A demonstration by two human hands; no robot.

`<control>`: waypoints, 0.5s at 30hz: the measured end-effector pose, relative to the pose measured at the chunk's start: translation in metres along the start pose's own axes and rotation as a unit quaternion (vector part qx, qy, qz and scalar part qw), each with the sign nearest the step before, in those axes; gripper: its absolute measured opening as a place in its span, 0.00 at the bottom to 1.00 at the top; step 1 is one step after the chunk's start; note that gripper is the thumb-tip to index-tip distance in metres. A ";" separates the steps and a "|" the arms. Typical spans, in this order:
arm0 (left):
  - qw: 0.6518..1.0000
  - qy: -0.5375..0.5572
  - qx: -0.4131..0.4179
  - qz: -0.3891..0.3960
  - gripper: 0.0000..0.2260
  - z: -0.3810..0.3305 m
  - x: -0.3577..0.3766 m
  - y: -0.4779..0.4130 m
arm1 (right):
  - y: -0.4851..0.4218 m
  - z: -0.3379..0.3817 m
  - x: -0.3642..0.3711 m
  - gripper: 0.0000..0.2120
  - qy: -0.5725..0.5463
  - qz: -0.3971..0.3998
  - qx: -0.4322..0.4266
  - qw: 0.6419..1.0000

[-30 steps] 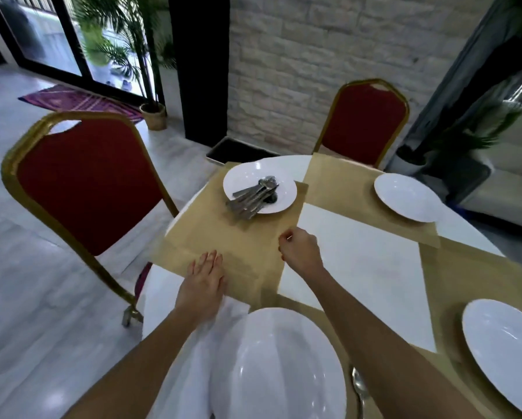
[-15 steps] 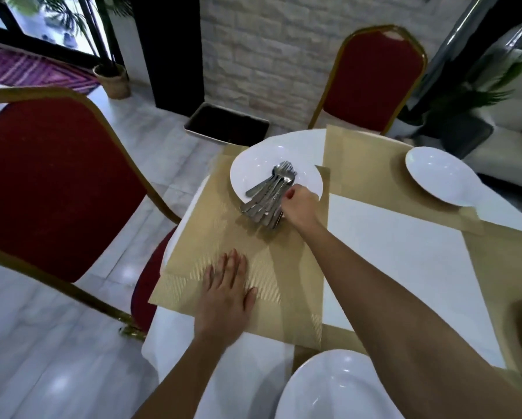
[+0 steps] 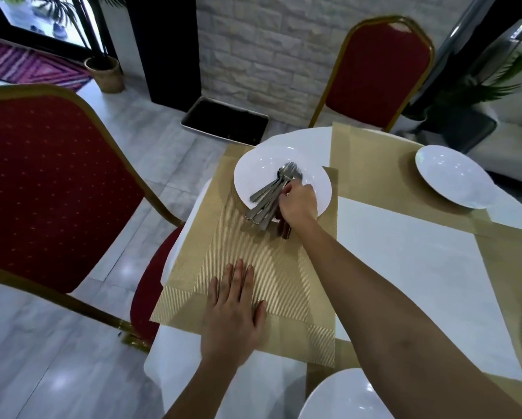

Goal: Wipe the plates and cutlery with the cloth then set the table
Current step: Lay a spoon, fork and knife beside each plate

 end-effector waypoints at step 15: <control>1.000 -0.005 -0.001 0.005 0.27 -0.001 -0.002 0.003 | -0.006 -0.038 -0.029 0.04 -0.092 0.029 0.059 0.994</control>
Point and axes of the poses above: each hand's wrist, its own y-axis away from the middle knuckle, its own x-axis out of the palm, z = x × y, the point moved 8 cm from there along -y, towards the middle knuckle, and after that the axes turned 8 degrees about x, right-handed, at the moved point
